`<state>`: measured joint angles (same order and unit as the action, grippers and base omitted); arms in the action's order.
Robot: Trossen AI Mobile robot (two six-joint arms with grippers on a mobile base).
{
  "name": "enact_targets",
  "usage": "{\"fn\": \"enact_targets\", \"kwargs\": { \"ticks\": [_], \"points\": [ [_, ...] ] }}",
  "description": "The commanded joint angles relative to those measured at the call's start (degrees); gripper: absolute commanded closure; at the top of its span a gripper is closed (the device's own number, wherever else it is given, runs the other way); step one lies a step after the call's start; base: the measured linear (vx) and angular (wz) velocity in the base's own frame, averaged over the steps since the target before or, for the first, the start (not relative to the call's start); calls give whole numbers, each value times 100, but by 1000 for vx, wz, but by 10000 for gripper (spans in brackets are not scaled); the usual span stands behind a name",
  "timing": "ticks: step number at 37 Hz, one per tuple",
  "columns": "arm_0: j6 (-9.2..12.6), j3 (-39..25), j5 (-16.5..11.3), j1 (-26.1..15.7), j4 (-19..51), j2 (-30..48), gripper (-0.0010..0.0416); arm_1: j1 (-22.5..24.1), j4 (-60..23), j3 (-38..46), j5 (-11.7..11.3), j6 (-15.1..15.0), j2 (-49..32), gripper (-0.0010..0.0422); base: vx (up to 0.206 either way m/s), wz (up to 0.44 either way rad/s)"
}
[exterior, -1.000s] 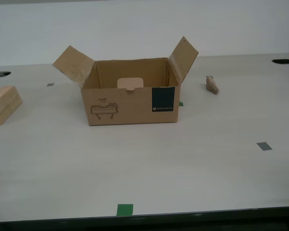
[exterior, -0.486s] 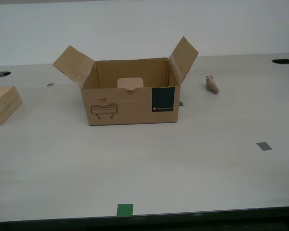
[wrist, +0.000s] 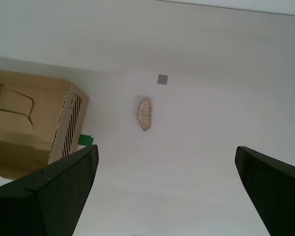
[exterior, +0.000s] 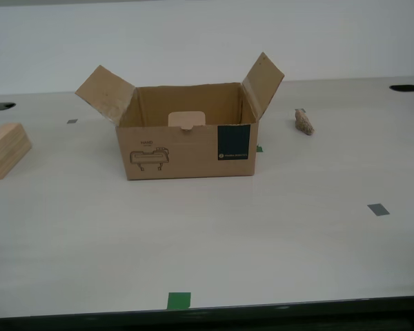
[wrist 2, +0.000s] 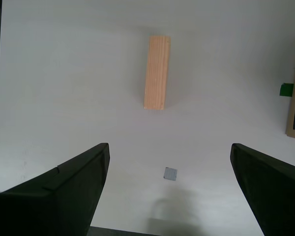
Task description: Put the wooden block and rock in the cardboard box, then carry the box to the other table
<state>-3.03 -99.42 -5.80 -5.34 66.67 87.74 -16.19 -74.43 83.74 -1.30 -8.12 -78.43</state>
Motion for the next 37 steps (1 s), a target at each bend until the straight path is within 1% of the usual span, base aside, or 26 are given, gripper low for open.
{"fn": "enact_targets", "kwargs": {
  "ticks": [1, 8, 10, 13, 15, 19, 25, 31, 37],
  "points": [
    [4, -7, -15, -2, 11, 4, 21, 0, -4, 2, -24, -7, 2, 65, 0, 0],
    [4, -7, -13, -2, 131, 4, 9, 0, 13, 2, -39, -11, 2, 44, 0, 0],
    [4, -7, -13, -4, 133, 4, 9, 0, 66, 2, -140, -11, 2, 37, 0, 0],
    [4, -7, -13, -7, 133, 4, 9, 0, 195, 2, -358, -11, 2, 28, 0, 0],
    [4, -7, -13, -7, 133, 4, 10, 0, 229, 2, -422, -13, 2, 23, 0, 0],
    [4, -7, -13, -7, 131, 4, 10, 0, 219, 2, -407, 50, 2, 15, 0, 0],
    [9, -7, -11, -9, 133, 4, 9, 0, 179, 2, -407, 57, 2, 14, 0, 0],
    [9, -7, -13, -9, 136, 4, 9, 2, 66, 2, -407, -87, 2, 11, 0, 0],
    [9, -7, -13, -13, 136, 4, 10, 2, 79, 2, -407, -98, 2, 11, 0, 0]
  ]
}}
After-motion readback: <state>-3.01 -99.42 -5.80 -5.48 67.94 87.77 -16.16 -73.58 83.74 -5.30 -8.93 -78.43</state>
